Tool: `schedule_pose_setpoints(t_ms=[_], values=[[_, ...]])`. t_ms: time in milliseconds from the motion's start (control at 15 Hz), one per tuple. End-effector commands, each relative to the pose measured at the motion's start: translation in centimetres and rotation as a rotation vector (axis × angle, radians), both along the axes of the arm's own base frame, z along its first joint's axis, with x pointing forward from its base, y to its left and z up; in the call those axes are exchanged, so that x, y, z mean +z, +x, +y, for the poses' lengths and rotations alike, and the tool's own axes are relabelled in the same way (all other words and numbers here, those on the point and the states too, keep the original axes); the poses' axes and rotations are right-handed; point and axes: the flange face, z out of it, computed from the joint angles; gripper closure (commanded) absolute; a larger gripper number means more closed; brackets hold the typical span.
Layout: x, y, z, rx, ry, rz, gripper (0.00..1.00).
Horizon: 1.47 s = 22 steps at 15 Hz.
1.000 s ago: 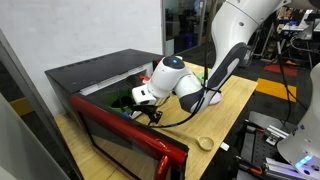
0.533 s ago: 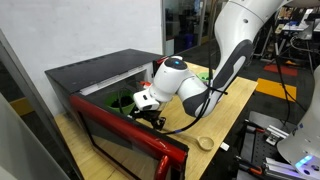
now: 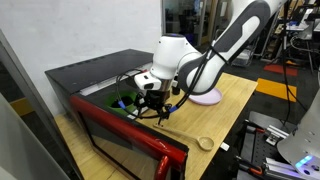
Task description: Open the microwave door, place the dark green bowl in it, then close the microwave door
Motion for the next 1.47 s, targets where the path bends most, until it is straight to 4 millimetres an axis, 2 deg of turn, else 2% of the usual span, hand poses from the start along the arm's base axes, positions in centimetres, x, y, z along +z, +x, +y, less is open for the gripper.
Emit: schedule_pose_setpoints(t_ms=[0,267,467,667,1000,1400], values=[[3.7,-0.3,-2.0,0.026,0.015,0.087,0.0],[7.6,-1.1,-4.4,0.014,0.048,0.156,0.0],[10.5,-1.5,-6.0,-0.09,0.074,0.178,0.0],[12.9,-2.0,-6.7,-0.243,0.042,0.173,0.0],[16.1,-3.5,-5.0,-0.439,0.062,0.203,0.0],[19.3,-4.9,-2.4,-0.697,0.19,0.311,0.0]])
